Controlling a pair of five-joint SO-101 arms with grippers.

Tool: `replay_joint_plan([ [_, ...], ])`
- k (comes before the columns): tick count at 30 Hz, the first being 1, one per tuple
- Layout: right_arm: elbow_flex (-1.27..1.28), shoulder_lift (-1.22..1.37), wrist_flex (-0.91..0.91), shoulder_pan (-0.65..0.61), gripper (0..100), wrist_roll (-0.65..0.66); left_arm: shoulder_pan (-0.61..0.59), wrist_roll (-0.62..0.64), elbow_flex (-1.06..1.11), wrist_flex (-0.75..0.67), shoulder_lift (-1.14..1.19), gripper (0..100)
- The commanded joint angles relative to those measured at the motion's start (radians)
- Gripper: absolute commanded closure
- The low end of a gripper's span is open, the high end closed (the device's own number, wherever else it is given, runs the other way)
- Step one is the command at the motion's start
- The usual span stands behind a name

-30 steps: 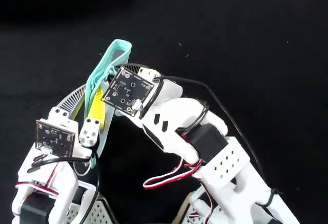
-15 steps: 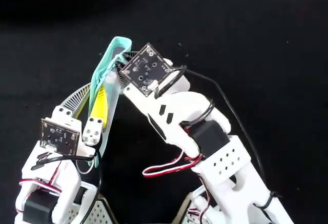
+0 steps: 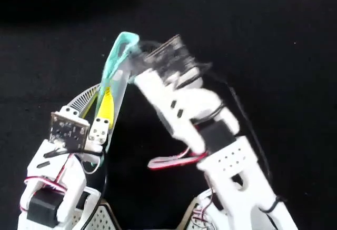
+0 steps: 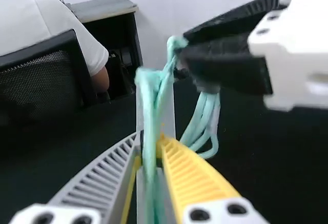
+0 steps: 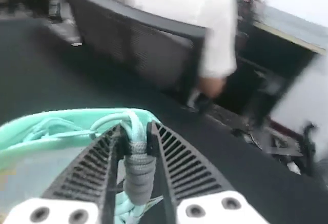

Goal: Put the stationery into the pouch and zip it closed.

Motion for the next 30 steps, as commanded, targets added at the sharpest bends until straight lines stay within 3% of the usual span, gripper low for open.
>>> replay_joint_plan([
  [1, -0.005, -0.007, -0.037, 0.138, 98.6, -0.020, -0.013, -0.005, 0.002, 0.003, -0.008, 97],
  [9, 0.001, -0.007, -0.031, 0.095, 98.6, -0.003, -0.013, -0.002, 0.002, 0.003, -0.008, 97],
  [14, -0.031, -0.024, 0.060, 0.043, 98.6, 0.103, -0.022, 0.000, 0.001, -0.005, -0.008, 97],
  [17, -0.030, -0.024, 0.107, 0.117, 98.6, 0.137, -0.022, 0.000, 0.004, -0.005, -0.006, 96],
  [20, 0.031, -0.008, 0.086, 0.282, 97.9, 0.135, -0.048, 0.002, 0.035, -0.035, -0.006, 90],
  [24, 0.139, 0.093, -0.028, 0.445, 86.6, 0.089, -0.165, 0.107, 0.137, -0.189, 0.002, 87],
  [26, 0.145, 0.202, -0.072, 0.459, 81.7, 0.072, -0.208, 0.169, 0.193, -0.262, 0.005, 87],
  [30, 0.051, 0.486, -0.140, 0.459, 83.5, 0.072, -0.209, 0.198, 0.265, -0.351, 0.051, 87],
])
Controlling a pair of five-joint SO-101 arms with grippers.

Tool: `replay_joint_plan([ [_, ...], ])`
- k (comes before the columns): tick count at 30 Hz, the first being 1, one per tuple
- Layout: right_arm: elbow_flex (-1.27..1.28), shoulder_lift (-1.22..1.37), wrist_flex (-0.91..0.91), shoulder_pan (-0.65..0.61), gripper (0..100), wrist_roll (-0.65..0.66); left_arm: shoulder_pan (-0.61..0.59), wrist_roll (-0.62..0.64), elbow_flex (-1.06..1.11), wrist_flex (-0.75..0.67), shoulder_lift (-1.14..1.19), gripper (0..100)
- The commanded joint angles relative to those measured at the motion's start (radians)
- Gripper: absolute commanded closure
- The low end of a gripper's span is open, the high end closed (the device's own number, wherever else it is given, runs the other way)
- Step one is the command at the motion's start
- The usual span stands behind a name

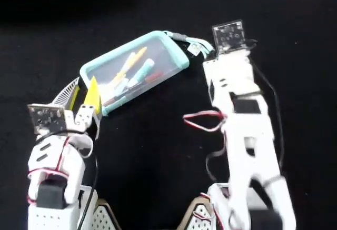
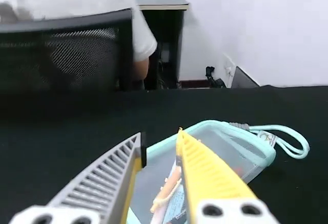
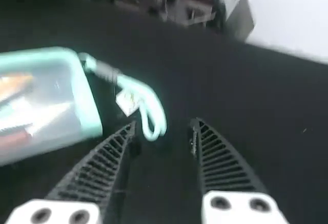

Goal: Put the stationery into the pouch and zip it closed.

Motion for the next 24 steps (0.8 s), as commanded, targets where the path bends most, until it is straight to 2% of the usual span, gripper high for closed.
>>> replay_joint_plan([
  [1, -0.133, 0.251, -0.061, 0.023, 83.5, -0.011, -0.013, 0.025, 0.022, -0.095, 0.069, 87],
  [9, -0.584, 0.760, -0.035, 0.101, 83.1, -0.005, -0.015, 0.025, 0.050, -0.256, 0.379, 87],
  [16, -0.974, 0.981, 0.224, 0.075, 80.2, -0.005, -0.022, 0.017, 0.153, -0.436, 0.425, 87],
  [20, -1.159, 1.084, 0.353, 0.057, 73.9, -0.003, -0.024, 0.017, 0.162, -0.453, 0.427, 87],
  [24, -1.302, 1.153, 0.477, 0.054, 73.8, -0.003, -0.024, 0.015, 0.160, -0.456, 0.434, 87],
])
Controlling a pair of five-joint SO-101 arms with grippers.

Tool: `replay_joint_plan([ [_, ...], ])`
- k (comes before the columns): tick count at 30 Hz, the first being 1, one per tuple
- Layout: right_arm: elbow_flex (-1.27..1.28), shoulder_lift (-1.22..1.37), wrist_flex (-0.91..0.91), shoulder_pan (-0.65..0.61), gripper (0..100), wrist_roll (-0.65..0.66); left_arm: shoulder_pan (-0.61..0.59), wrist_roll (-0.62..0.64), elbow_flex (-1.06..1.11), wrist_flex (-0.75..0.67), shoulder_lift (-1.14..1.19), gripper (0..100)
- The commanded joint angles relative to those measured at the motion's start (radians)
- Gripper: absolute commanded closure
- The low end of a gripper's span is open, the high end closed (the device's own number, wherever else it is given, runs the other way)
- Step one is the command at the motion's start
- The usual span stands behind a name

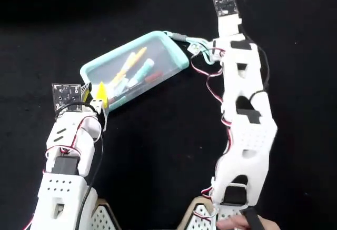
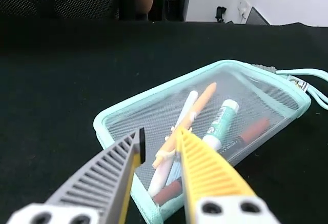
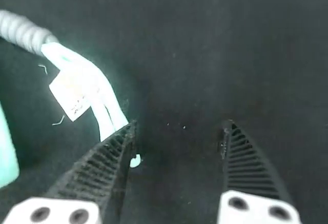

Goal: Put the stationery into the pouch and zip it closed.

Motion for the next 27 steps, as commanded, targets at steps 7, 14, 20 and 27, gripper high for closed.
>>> replay_joint_plan([
  [7, -0.286, -0.001, 0.298, -0.029, 77.6, 0.008, -0.005, -0.077, -0.008, -0.025, 0.008, 88],
  [14, -0.302, -0.002, 0.391, -0.097, 76.3, 0.143, -0.007, -0.077, -0.010, -0.025, 0.008, 88],
  [20, -0.311, 0.091, 0.318, -0.075, 76.2, 0.161, -0.007, -0.077, -0.010, -0.025, 0.008, 88],
  [27, -0.312, 0.180, 0.196, -0.057, 79.7, 0.163, -0.007, -0.078, -0.010, -0.025, 0.008, 88],
])
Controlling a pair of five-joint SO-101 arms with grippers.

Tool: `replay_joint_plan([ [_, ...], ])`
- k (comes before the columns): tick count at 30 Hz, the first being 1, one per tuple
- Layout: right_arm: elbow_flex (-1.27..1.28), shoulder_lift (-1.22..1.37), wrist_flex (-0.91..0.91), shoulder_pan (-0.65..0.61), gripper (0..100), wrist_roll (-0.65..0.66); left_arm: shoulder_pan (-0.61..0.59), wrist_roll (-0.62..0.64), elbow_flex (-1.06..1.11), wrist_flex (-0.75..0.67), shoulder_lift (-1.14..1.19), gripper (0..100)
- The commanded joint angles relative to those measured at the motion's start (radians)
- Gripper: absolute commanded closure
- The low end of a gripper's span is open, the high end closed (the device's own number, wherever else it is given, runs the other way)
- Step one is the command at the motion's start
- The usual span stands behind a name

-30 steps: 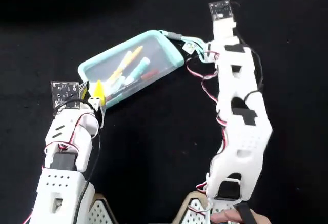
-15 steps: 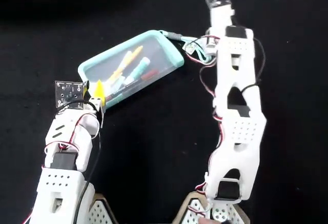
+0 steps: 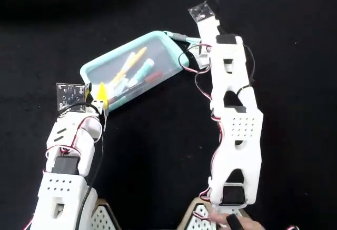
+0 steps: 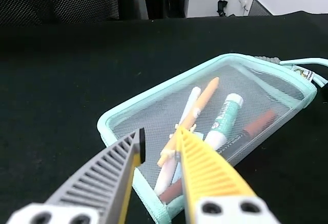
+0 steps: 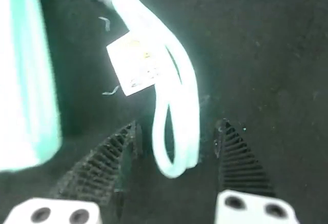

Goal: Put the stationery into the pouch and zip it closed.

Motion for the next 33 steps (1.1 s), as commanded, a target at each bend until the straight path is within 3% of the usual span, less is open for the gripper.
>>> replay_joint_plan([
  [1, -0.062, -0.010, -0.040, 0.020, 84.1, 0.006, -0.007, -0.012, -0.010, -0.023, 0.003, 88],
  [3, -0.062, -0.030, -0.037, 0.031, 98.5, 0.003, -0.007, -0.012, -0.010, -0.023, 0.003, 88],
  [12, -0.050, -0.305, 0.187, 0.086, 98.6, 0.006, -0.007, -0.012, -0.013, -0.023, 0.005, 88],
  [21, -0.050, -0.780, 0.453, -0.075, 98.6, 0.038, -0.021, -0.014, -0.041, -0.005, -0.005, 88],
  [29, -0.059, -1.086, 0.563, -0.233, 98.6, 0.040, -0.137, -0.020, -0.463, 0.393, -0.003, 87],
  [33, -0.061, -1.224, 0.566, -0.308, 98.6, 0.040, -0.200, -0.126, -0.704, 0.652, -0.005, 88],
])
